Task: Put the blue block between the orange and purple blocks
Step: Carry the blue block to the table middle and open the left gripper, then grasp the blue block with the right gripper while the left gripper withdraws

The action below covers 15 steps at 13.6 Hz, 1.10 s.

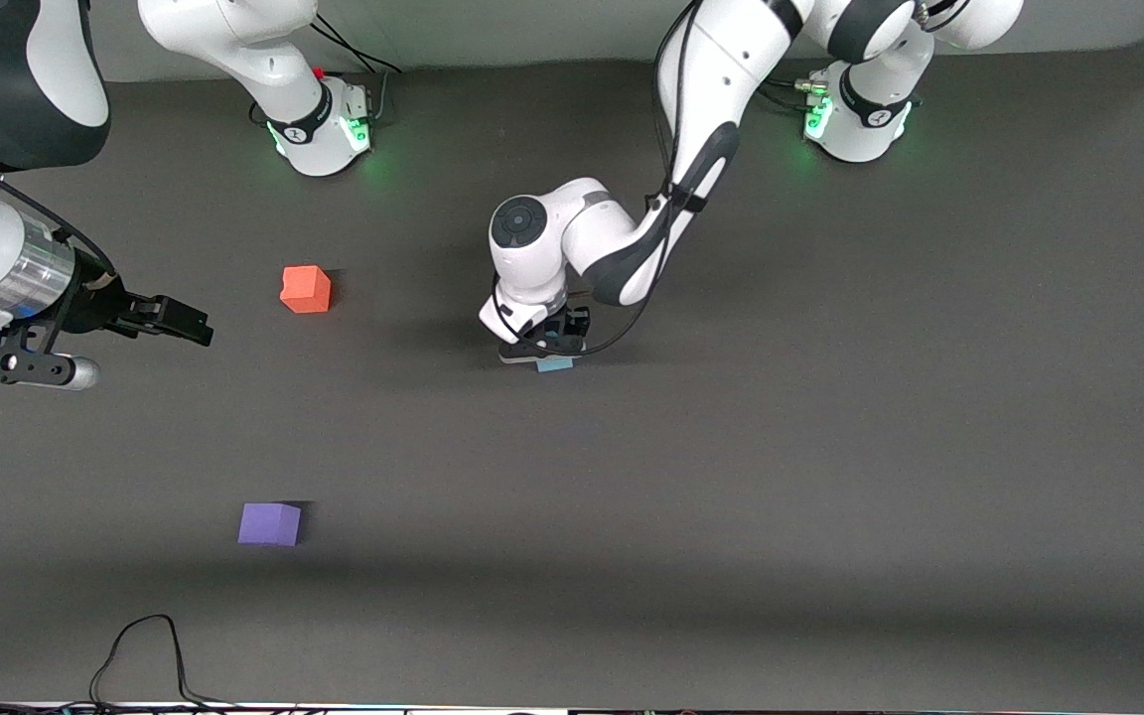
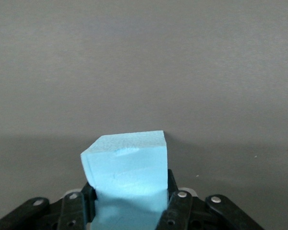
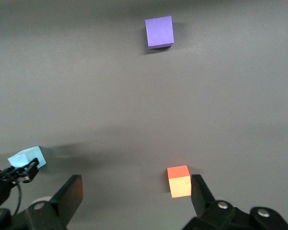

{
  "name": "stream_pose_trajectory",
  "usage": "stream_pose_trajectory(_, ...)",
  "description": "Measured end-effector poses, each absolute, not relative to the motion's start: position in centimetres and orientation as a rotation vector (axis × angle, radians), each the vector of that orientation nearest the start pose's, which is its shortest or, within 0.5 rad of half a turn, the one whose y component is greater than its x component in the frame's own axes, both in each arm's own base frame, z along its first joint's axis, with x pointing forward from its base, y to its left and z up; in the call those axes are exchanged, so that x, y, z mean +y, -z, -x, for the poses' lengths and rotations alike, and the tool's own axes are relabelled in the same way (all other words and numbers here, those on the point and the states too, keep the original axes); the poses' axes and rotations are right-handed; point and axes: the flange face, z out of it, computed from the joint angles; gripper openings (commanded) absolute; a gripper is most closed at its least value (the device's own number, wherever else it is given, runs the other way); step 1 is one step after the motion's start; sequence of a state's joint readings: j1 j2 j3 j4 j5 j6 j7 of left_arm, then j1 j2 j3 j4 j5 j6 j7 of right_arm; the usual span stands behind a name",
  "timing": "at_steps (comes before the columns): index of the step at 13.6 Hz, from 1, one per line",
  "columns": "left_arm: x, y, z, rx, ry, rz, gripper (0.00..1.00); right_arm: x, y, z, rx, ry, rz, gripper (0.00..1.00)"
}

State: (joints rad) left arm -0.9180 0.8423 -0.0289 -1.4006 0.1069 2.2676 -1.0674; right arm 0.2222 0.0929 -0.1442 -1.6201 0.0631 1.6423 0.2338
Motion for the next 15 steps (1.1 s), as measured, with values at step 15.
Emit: stream_pose_trajectory(15,-28.7,-47.6,-61.0,-0.252,-0.138,3.180,1.00,24.9,-53.4,-55.4,0.103,-0.069,3.033,1.00)
